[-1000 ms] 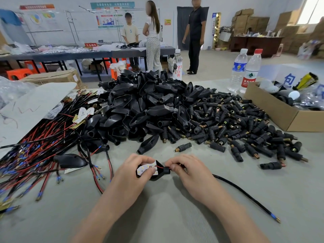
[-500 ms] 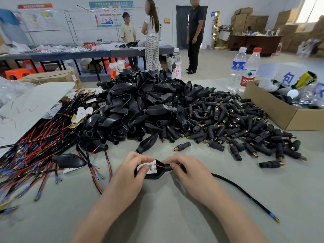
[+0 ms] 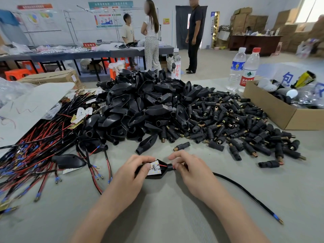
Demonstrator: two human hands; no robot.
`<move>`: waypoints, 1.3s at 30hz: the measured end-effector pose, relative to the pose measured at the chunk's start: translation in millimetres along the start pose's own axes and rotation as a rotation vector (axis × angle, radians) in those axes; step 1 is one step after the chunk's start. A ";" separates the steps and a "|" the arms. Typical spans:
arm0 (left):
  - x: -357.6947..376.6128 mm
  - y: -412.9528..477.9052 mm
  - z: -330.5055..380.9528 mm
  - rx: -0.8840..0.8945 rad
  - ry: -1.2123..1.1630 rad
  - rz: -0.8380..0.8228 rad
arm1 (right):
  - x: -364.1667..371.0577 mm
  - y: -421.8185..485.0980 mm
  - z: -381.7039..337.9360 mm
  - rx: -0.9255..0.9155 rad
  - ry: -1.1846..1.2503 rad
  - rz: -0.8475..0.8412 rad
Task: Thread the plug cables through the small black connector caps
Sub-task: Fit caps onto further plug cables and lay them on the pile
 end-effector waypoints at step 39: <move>0.8 1.6 -12.9 -0.091 -0.043 0.010 | -3.1 -1.4 4.0 -0.056 -0.181 -0.063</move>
Point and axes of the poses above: each hand's wrist, its own y-axis towards the middle knuckle, its own x-axis out of the palm, z = x × y, the point moved 6 cm from there along y, towards the middle knuckle
